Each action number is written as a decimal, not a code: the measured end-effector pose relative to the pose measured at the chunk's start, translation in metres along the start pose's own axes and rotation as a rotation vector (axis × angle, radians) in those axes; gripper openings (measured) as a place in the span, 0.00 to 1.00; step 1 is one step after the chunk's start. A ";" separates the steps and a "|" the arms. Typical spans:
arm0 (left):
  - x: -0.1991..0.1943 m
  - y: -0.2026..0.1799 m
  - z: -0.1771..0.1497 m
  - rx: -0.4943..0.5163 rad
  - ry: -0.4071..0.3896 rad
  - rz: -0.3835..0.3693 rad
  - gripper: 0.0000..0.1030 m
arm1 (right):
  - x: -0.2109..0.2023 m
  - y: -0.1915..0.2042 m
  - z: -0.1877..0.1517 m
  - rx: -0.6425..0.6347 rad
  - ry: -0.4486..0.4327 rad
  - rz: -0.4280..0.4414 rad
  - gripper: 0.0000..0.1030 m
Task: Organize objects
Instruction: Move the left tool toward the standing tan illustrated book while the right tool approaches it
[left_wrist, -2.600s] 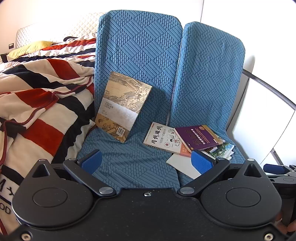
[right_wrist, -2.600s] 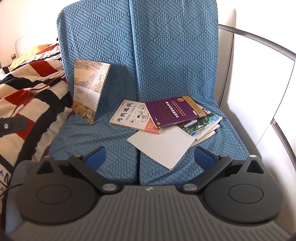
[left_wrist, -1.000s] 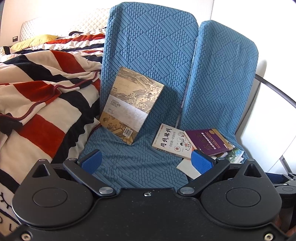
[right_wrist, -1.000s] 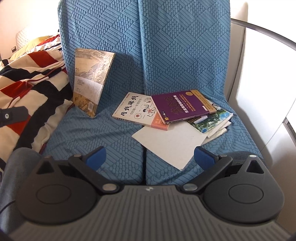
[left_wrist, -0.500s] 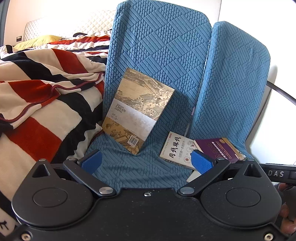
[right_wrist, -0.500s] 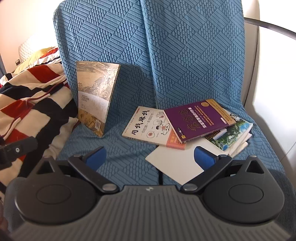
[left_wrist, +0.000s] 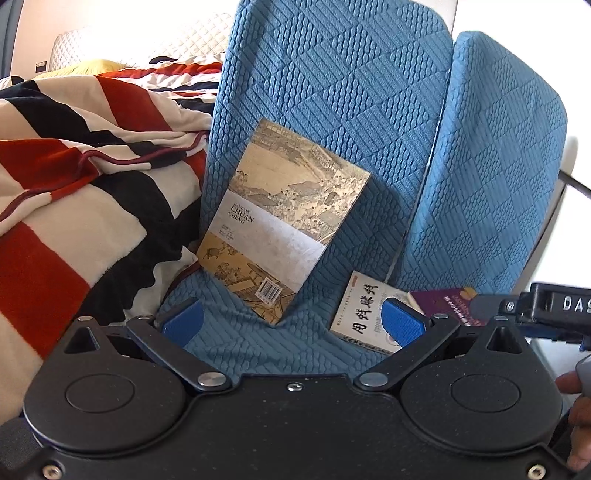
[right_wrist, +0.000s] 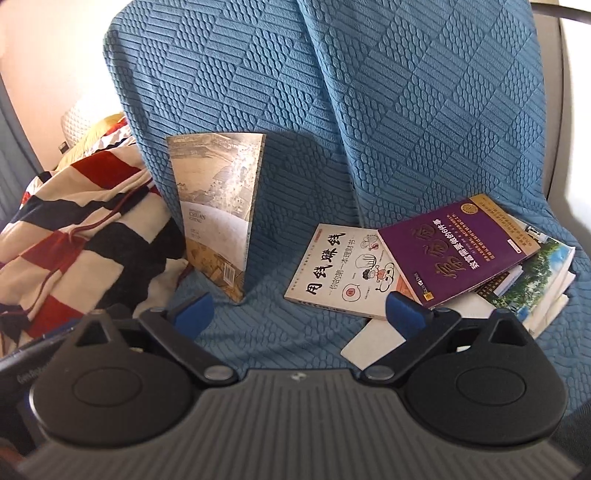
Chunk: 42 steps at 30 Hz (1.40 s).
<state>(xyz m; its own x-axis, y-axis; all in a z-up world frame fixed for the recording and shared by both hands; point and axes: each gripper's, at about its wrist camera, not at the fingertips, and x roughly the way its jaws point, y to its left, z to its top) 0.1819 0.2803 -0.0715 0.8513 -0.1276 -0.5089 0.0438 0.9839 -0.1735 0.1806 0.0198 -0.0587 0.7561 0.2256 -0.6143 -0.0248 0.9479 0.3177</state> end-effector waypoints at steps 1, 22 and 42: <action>0.005 0.000 0.000 0.011 -0.004 0.004 1.00 | 0.004 -0.001 0.002 0.001 -0.002 -0.004 0.96; 0.115 0.031 0.033 -0.002 0.051 0.011 1.00 | 0.121 0.004 0.067 0.027 0.042 0.084 0.96; 0.215 0.038 0.036 0.020 0.137 -0.022 0.98 | 0.214 0.027 0.108 0.002 0.061 0.276 0.96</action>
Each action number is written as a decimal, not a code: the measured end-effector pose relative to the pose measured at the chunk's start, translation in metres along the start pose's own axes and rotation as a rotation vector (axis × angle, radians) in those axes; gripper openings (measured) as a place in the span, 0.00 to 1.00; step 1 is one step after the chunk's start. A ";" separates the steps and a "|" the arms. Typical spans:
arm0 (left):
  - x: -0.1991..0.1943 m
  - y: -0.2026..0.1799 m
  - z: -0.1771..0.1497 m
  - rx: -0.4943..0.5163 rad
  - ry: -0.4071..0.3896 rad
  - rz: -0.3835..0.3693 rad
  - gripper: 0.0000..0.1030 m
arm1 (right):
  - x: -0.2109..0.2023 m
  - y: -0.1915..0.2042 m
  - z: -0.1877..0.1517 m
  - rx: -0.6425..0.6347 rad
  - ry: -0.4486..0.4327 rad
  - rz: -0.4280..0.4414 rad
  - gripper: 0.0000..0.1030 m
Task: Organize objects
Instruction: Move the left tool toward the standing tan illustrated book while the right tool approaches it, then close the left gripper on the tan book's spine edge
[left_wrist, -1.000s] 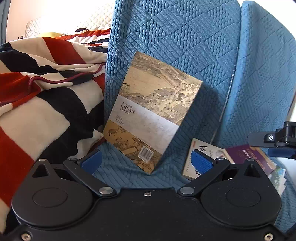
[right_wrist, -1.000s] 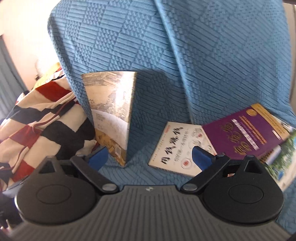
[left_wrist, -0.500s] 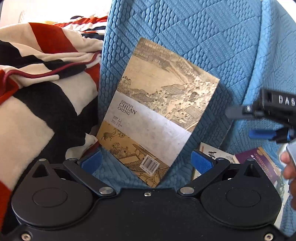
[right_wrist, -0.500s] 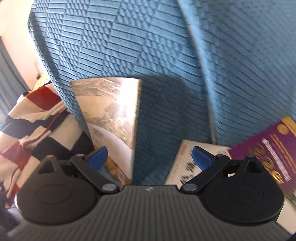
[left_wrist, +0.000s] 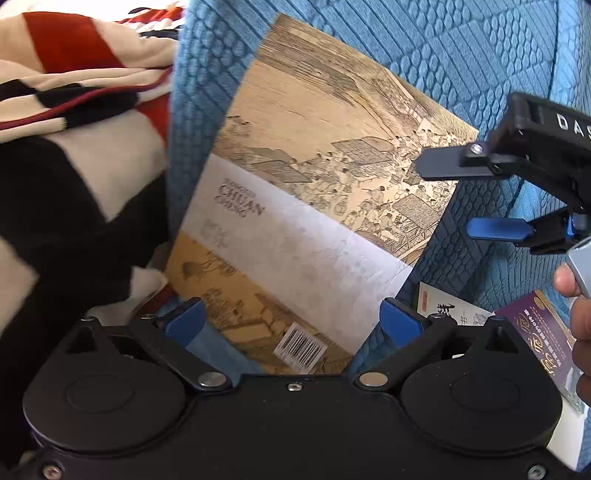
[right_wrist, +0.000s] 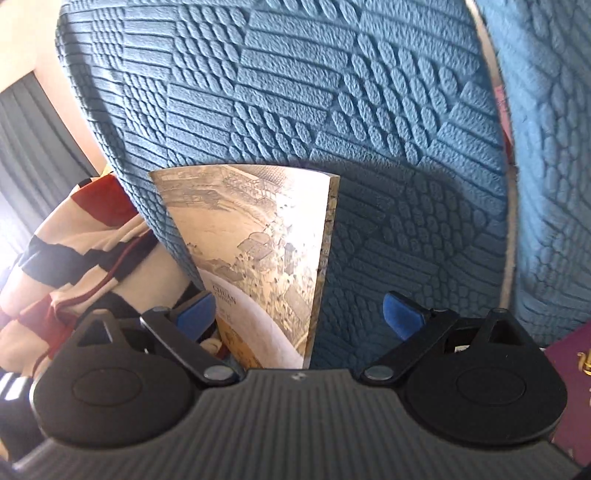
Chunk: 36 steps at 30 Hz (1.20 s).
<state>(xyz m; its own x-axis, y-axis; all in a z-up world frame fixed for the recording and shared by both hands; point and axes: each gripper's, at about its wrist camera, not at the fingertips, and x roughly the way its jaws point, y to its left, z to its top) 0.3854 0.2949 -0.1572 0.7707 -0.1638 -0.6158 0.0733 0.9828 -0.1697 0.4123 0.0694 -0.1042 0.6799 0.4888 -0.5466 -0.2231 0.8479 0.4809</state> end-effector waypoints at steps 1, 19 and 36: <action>0.005 -0.002 0.001 0.007 0.007 0.001 0.97 | 0.003 0.000 0.001 -0.004 -0.002 0.000 0.96; 0.014 -0.014 0.004 0.024 0.027 -0.098 0.81 | 0.026 0.014 0.011 -0.035 0.012 0.012 0.25; -0.028 -0.044 0.004 0.189 -0.149 0.029 0.63 | -0.006 0.072 0.005 -0.055 0.069 0.054 0.11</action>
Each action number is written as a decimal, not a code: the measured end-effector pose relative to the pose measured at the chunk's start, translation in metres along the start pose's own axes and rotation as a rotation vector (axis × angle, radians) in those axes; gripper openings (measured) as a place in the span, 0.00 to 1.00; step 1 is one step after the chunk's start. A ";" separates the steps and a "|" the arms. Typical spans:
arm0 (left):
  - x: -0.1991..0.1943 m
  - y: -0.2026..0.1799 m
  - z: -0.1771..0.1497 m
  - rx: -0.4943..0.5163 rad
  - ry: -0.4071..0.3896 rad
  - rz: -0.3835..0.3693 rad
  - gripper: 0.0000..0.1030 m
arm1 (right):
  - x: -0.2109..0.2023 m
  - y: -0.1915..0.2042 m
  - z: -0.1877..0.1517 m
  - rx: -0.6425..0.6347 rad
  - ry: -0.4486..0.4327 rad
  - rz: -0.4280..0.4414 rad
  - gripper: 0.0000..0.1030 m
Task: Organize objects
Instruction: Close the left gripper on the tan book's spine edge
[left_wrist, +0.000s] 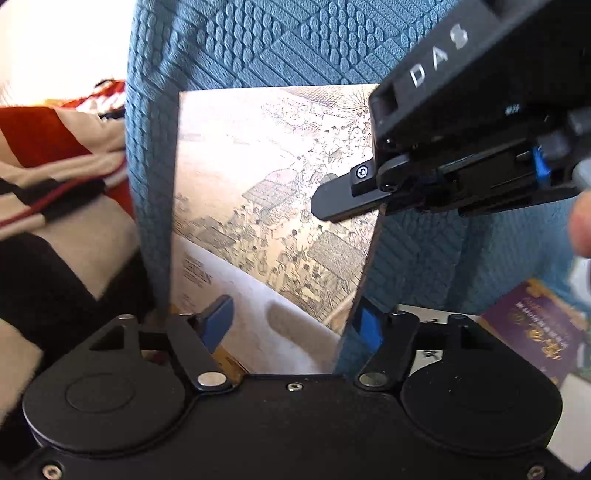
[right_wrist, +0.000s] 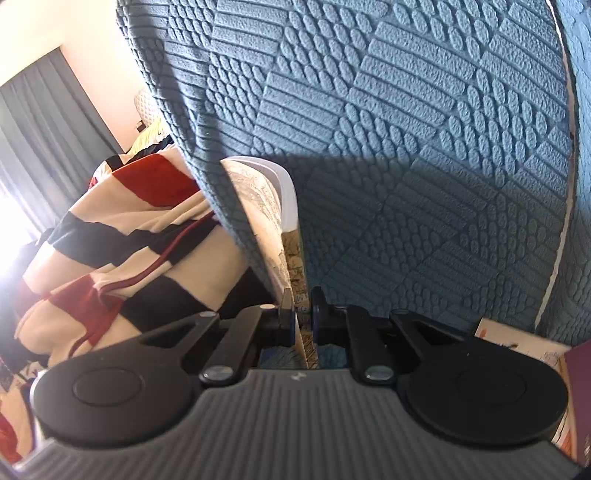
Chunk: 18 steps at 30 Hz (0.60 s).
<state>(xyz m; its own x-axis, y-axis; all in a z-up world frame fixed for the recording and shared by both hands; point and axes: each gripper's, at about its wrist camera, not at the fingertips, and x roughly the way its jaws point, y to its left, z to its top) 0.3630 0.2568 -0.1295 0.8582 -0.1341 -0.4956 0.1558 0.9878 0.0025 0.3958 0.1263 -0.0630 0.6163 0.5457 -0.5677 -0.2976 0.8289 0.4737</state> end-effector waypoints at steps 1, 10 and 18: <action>-0.001 -0.001 0.000 0.007 -0.007 0.008 0.60 | 0.000 0.003 0.000 0.000 0.009 -0.002 0.11; -0.003 0.002 -0.004 0.016 -0.029 0.082 0.49 | 0.004 0.028 0.002 -0.020 0.082 0.003 0.13; 0.005 0.004 -0.009 -0.001 0.008 0.134 0.27 | 0.012 0.040 0.002 -0.026 0.114 0.058 0.21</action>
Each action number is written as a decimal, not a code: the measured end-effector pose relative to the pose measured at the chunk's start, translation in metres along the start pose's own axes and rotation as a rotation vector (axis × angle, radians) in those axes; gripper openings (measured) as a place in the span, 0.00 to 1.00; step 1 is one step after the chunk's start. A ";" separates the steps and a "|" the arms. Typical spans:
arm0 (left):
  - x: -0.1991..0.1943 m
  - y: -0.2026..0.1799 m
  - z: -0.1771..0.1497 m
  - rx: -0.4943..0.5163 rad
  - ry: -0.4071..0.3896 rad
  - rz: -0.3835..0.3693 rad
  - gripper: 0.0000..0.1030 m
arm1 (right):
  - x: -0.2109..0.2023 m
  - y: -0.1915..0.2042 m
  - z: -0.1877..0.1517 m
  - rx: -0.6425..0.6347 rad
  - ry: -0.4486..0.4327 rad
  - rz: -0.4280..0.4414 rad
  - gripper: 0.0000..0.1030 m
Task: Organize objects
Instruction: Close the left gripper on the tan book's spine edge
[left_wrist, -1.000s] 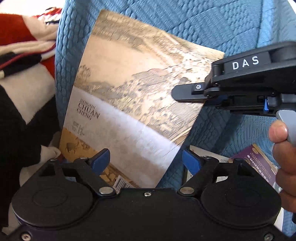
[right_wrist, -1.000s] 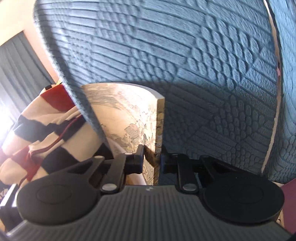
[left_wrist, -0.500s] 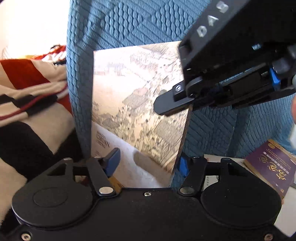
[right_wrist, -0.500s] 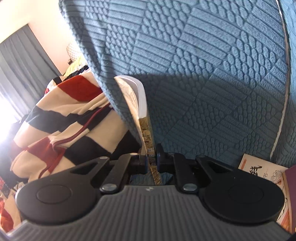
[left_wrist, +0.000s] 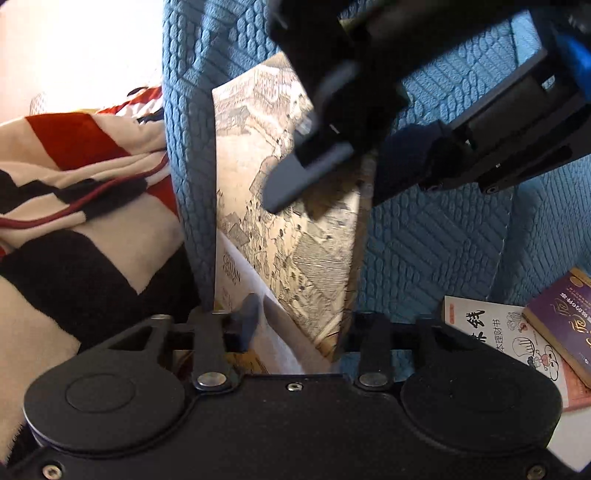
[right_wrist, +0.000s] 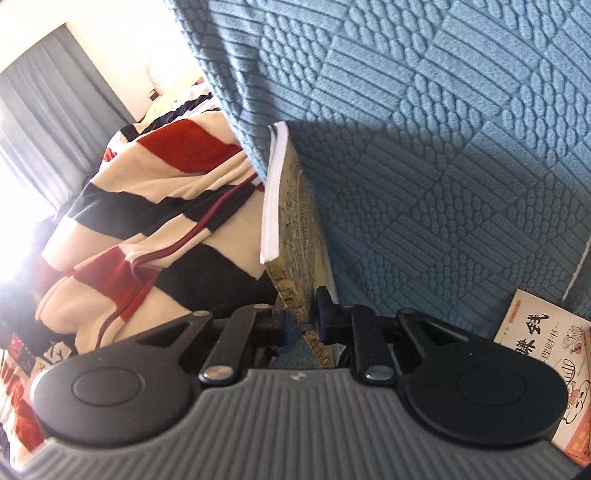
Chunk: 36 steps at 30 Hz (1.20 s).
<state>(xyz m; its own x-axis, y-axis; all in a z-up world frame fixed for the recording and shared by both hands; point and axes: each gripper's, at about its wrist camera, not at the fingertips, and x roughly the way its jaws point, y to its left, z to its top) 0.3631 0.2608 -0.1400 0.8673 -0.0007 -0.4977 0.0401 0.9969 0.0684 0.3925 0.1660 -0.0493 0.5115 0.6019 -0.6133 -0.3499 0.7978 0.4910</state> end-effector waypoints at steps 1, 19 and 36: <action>-0.001 0.003 0.000 -0.014 -0.001 0.002 0.23 | 0.001 0.002 0.001 0.007 0.001 0.014 0.24; 0.000 0.053 0.007 -0.304 0.065 -0.080 0.08 | -0.054 -0.035 -0.040 0.371 -0.131 0.234 0.32; 0.002 0.110 0.005 -0.631 0.124 -0.212 0.10 | 0.004 -0.095 -0.161 0.951 -0.067 0.162 0.32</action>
<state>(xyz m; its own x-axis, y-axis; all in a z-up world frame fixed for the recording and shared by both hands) 0.3713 0.3700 -0.1291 0.8079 -0.2294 -0.5428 -0.1272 0.8315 -0.5407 0.3015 0.0987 -0.1975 0.5670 0.6750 -0.4721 0.3466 0.3244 0.8801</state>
